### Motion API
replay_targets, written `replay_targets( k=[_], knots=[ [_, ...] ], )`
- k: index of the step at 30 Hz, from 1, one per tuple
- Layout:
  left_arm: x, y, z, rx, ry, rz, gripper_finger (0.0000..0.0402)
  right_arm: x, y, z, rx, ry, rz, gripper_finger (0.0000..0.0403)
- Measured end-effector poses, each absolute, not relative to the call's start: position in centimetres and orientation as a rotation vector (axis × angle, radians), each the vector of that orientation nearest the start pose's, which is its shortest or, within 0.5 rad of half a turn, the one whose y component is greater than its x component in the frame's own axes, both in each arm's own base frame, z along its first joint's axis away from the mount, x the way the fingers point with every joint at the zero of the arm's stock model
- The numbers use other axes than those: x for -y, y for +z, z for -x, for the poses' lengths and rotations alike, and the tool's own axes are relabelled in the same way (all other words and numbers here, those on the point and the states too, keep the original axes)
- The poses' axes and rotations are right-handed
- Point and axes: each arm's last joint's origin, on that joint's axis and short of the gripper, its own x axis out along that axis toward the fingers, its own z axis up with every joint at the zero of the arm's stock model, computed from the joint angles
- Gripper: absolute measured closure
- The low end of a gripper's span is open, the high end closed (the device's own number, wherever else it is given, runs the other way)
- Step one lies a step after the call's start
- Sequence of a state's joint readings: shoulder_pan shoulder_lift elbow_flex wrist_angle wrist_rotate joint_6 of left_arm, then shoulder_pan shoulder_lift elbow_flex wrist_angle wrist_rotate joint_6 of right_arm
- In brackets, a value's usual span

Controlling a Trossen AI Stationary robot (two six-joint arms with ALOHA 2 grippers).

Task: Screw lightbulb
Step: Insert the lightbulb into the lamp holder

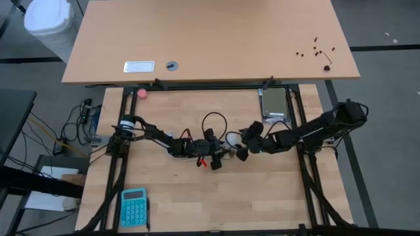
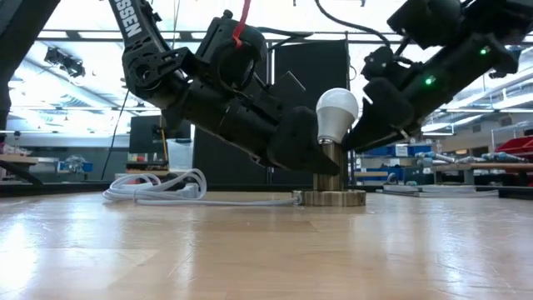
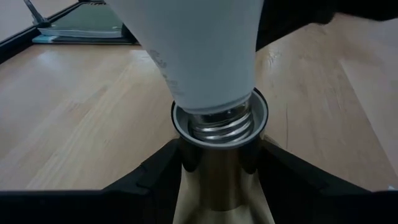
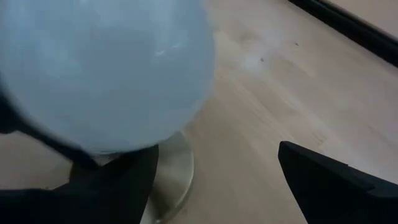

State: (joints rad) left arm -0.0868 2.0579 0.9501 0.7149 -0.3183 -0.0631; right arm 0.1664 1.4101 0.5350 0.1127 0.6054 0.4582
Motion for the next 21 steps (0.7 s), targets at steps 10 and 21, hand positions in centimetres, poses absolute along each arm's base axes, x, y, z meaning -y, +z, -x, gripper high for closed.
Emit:
replay_targets(
  k=[10, 21],
  knots=[
    [2.5, 10.8, -39.4, -0.379, 0.241, -0.017, 0.0203, -2.9, 13.3, -22.1, -0.546, -0.432, -0.138, 0.0058],
    [2.5, 10.8, -39.4, -0.375, 0.24, -0.015, 0.0203, -2.6, 12.8, -21.4, -0.29, -0.195, -0.207, 0.0058]
  ],
)
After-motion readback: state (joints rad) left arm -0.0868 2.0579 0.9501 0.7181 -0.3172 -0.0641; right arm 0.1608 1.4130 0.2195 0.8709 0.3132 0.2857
